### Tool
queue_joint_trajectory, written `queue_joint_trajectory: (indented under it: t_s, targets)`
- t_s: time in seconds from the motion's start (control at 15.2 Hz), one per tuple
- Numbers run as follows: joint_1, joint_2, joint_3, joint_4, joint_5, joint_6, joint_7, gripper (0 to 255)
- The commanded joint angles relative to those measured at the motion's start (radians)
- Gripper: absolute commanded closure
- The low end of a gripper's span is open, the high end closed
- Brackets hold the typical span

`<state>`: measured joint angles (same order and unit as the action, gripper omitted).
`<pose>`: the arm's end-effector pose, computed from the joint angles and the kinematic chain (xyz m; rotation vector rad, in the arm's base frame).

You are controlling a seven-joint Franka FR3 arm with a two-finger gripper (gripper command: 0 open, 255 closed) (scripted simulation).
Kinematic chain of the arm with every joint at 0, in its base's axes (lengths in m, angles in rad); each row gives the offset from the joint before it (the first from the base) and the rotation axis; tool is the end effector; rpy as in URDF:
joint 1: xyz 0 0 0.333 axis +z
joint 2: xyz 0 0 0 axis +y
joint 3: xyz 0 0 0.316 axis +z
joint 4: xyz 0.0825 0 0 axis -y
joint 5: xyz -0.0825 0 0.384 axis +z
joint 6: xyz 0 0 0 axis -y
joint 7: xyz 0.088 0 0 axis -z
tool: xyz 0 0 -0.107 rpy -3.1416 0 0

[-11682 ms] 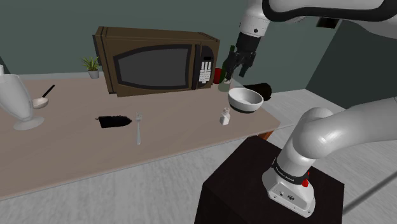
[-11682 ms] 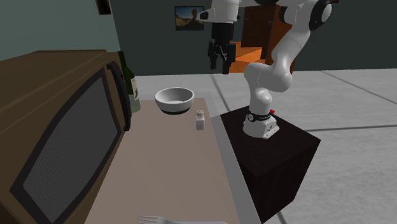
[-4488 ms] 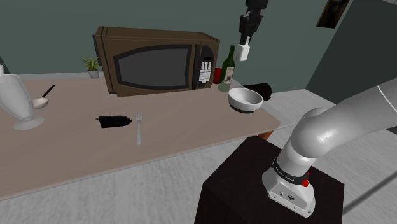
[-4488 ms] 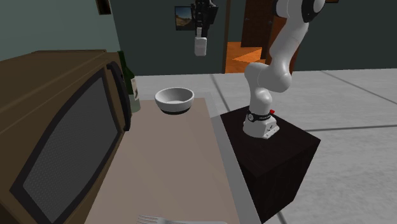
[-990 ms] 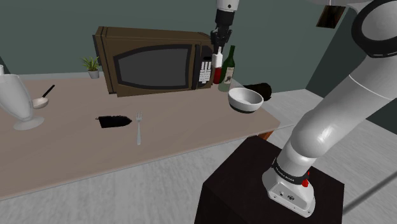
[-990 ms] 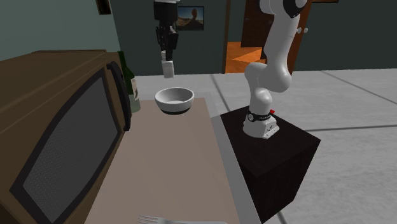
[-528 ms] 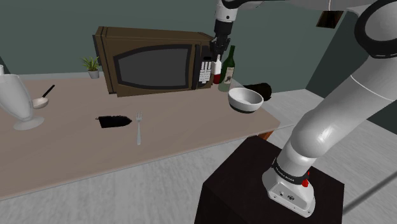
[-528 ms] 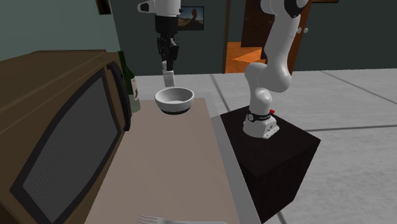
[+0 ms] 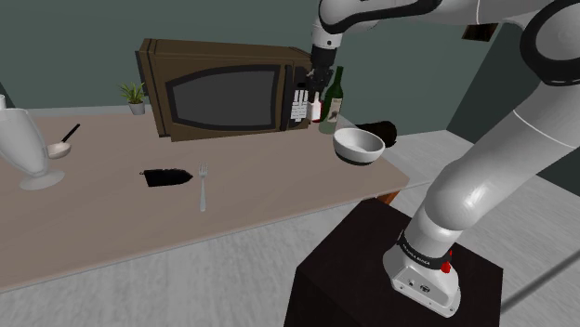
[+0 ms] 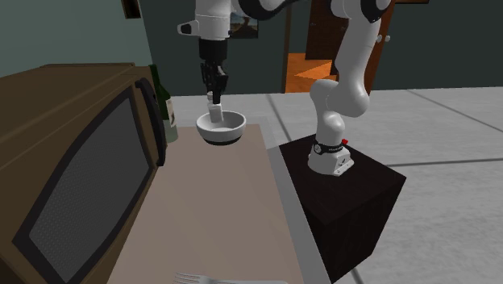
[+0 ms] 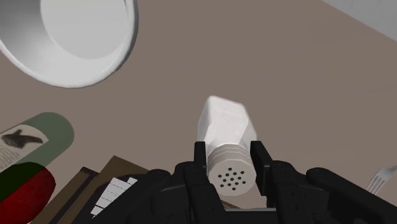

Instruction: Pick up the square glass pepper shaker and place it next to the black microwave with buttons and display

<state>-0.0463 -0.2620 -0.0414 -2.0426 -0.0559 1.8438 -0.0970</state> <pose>0.4829 -0.0486 0.5590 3.0909 0.0367 0.0909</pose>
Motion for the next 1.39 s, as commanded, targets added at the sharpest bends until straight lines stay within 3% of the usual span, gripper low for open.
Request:
queue_joint_trajectory:
  t_s: [0.0, 1.32]
  targets:
    - [0.0, 0.002, -0.001, -0.024, -0.001, 0.026, 0.0, 255]
    - [-0.003, 0.054, -0.004, -0.244, -0.006, 0.298, 0.011, 255]
